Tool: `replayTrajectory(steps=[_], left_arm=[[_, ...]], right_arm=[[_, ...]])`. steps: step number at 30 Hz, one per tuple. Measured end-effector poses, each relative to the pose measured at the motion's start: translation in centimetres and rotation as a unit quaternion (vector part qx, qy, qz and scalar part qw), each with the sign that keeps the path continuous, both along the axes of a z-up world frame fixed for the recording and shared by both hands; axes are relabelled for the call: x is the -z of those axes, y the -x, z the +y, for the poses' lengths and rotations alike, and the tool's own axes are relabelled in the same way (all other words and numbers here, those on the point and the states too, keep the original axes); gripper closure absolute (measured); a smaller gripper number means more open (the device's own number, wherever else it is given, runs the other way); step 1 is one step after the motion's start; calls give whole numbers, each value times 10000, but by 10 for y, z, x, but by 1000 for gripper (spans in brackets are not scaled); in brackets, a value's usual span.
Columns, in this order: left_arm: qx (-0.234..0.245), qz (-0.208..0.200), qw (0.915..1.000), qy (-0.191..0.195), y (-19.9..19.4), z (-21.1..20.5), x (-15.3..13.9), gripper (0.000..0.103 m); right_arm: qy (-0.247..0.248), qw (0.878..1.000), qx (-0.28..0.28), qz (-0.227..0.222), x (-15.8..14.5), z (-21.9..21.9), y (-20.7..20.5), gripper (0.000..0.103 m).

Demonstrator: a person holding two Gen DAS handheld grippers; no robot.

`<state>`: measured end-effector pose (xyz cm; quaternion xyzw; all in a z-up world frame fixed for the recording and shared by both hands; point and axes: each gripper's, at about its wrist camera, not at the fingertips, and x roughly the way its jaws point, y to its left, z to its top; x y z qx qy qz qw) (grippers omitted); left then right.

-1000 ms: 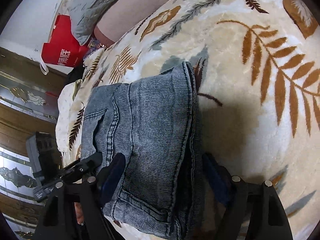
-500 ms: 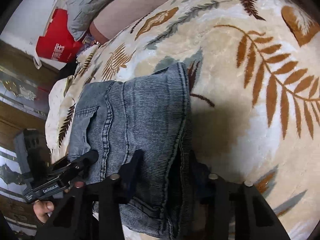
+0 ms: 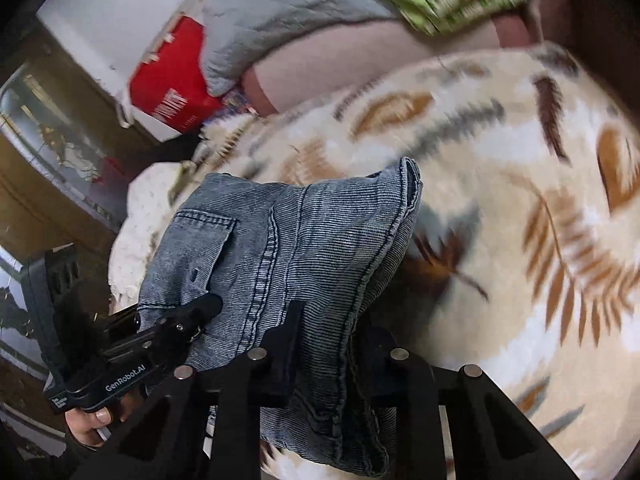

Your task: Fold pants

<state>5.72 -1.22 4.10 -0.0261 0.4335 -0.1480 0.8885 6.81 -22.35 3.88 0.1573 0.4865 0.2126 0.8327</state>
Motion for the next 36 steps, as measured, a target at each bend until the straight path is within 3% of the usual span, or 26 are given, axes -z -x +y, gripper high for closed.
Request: replayTrajectory(steps=[5,11,36], left_arm=[[-218,-287,9993,-98,-26,24,-24,74],[-388,-517,9977,-203,-52,44,-33,74],[-429,-105,9988,-187,-90,57,6,74]], right_arm=[[86,9987,-238,-439,-32,31,-32,77],[128,9967,-406,-688,-43,58,-63,77],[274,9983,-443,-272,0,74,-107,77]])
